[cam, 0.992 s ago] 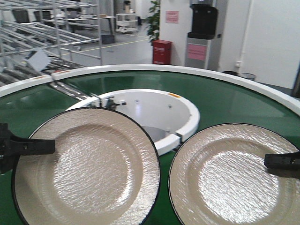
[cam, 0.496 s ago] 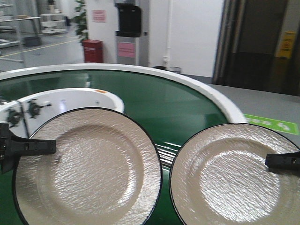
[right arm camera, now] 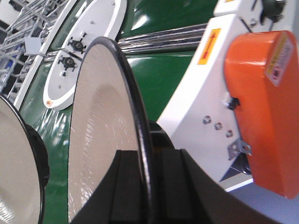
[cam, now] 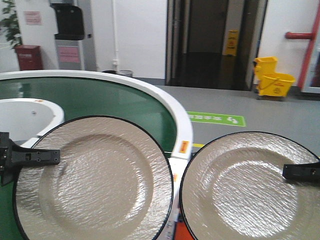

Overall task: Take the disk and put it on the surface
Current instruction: 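Carry both plates while the base drives to the steel table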

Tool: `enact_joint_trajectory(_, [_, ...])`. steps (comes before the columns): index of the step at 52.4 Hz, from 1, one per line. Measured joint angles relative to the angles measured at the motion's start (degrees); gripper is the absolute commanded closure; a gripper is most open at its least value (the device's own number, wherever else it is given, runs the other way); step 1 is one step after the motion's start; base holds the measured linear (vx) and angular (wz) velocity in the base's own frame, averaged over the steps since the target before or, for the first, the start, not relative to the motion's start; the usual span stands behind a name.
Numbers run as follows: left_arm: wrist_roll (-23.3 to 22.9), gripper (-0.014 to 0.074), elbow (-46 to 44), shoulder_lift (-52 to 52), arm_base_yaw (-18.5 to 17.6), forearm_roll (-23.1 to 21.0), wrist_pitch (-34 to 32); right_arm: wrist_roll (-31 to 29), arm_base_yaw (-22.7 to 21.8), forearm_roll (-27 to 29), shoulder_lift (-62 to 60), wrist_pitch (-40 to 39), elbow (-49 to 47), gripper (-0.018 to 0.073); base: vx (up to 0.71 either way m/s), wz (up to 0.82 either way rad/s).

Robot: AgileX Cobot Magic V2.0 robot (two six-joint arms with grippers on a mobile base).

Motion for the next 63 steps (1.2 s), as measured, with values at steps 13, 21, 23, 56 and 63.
enact_joint_trajectory(13, [0.00,0.0604,0.00,0.00,0.00,0.00,0.00,0.00,0.00,0.00,0.00,0.00,0.00,0.0568,-0.08,-0.44])
enact_joint_trajectory(21, [0.00,0.0604,0.00,0.00,0.00,0.00,0.01,0.00,0.00,0.00,0.00,0.00,0.00,0.0568,-0.07,-0.55])
enact_joint_trajectory(23, [0.00,0.0604,0.00,0.00,0.00,0.00,0.01,0.00,0.00,0.00,0.00,0.00,0.00,0.0568,-0.06,-0.62])
enact_joint_trajectory(56, [0.00,0.0604,0.00,-0.16,0.00,0.00,0.47,0.00,0.00,-0.09,0.00,0.90,0.00,0.0568,0.04,-0.73])
enact_joint_trajectory(63, [0.00,0.0604,0.00,-0.16,0.00,0.00,0.40,-0.05,0.00,-0.17,0.00,2.21,0.00,0.0568,0.17,-0.52])
